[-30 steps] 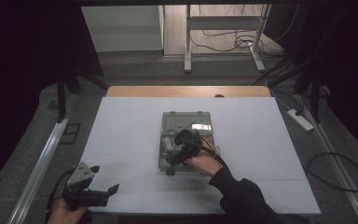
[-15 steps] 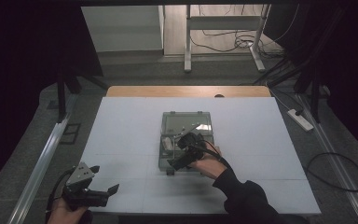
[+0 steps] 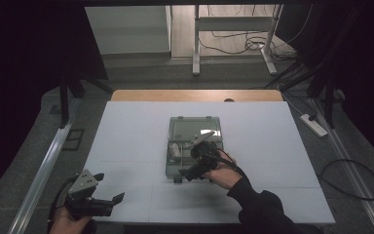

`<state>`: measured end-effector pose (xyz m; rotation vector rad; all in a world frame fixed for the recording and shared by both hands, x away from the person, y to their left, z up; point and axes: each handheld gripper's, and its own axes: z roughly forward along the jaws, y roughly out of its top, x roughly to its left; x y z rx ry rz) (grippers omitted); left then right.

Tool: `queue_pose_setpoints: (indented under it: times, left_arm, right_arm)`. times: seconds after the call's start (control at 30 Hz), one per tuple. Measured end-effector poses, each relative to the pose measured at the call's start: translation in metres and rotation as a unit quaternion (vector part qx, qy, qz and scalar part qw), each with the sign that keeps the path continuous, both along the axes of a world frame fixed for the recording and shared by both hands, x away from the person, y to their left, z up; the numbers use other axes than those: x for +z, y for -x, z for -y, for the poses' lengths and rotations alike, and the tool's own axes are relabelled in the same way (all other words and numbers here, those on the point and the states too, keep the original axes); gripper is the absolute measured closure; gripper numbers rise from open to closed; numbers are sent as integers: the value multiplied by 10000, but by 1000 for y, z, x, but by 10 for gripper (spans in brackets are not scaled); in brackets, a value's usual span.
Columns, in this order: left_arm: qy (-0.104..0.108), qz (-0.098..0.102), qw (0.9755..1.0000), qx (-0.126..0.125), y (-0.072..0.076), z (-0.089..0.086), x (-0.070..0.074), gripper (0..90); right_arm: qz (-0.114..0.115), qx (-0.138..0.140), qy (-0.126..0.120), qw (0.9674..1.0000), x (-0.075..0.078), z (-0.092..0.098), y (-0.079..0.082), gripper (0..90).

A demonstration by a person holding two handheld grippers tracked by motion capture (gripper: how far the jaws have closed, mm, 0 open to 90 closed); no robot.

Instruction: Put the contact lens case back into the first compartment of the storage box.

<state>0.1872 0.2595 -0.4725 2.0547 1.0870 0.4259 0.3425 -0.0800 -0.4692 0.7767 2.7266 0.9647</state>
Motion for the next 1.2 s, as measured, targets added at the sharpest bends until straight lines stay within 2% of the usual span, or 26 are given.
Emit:
queue_pose_setpoints:
  times: [0.43, 0.8, 1.2]
  left_arm:
    - [36, 4, 10000, -22, 0, -1, 0, 35]
    - [46, -9, 10000, -51, 0, -1, 0, 34]
    - [59, -14, 10000, -52, 0, -1, 0, 34]
  right_arm:
    - [34, -58, -60, 10000, 4, 15, 6, 0]
    - [156, -122, -98, 9998, 10, 33, 13, 0]
    - [164, -211, -145, 9995, 12, 50, 22, 0]
